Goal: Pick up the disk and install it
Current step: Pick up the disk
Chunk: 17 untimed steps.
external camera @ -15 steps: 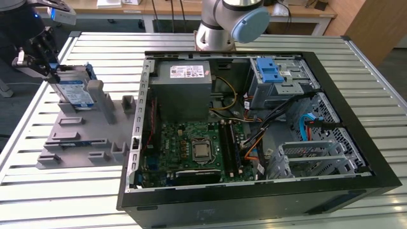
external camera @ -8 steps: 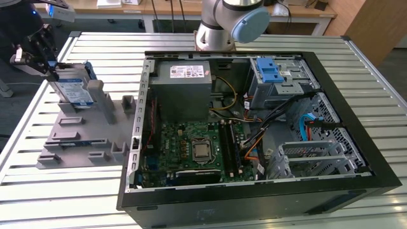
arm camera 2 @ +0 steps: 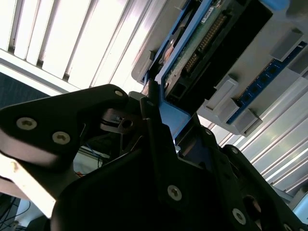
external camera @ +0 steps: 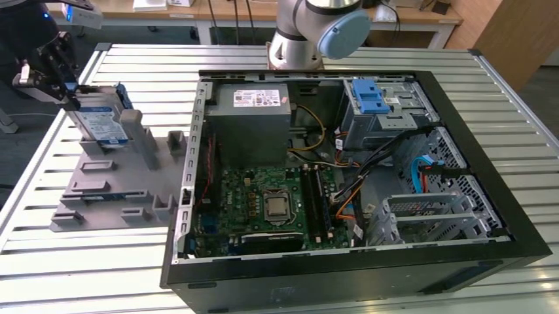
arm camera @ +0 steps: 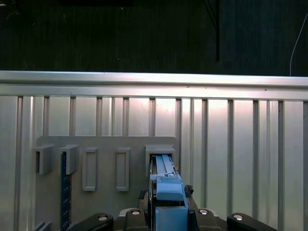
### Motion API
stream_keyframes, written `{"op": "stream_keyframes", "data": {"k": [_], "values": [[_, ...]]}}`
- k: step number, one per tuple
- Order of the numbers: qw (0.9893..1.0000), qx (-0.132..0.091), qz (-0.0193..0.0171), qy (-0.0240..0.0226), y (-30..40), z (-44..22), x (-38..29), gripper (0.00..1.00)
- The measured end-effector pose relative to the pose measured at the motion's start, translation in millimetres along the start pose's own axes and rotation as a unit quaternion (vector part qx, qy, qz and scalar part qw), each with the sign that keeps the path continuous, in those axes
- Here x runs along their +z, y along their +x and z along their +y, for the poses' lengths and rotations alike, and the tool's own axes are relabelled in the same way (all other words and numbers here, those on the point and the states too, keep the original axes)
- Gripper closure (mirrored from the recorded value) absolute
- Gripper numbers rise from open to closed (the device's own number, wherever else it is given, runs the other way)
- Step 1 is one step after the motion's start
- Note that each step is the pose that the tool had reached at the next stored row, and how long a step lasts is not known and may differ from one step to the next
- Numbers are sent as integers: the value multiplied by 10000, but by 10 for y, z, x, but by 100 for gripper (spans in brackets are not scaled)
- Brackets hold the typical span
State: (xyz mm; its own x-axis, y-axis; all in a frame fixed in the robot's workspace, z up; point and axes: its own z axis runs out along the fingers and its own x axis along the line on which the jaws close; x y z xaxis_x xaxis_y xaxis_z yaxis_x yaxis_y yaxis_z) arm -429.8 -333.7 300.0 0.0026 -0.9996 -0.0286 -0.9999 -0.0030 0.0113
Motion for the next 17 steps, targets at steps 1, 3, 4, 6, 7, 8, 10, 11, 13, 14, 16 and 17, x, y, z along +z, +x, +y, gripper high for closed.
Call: {"op": "stream_keyframes", "data": {"k": [1,3,4,6,7,8,10,11,13,14,16,17], "values": [[10000,0,0,0,0,0,0,64],[10000,0,0,0,0,0,-1,64],[10000,0,0,0,0,0,-2,64],[10000,0,1,-2,0,1,-11,64],[10000,0,1,-2,-1,1,-19,64],[10000,0,0,0,-1,0,-28,64],[10000,0,0,-1,-1,1,-47,64],[10000,0,0,0,-2,1,-54,64],[10000,0,0,0,-2,1,-65,64],[10000,0,0,0,-2,1,-72,64],[10000,0,0,0,-3,1,-87,64],[10000,0,0,0,-3,1,-94,64]]}}
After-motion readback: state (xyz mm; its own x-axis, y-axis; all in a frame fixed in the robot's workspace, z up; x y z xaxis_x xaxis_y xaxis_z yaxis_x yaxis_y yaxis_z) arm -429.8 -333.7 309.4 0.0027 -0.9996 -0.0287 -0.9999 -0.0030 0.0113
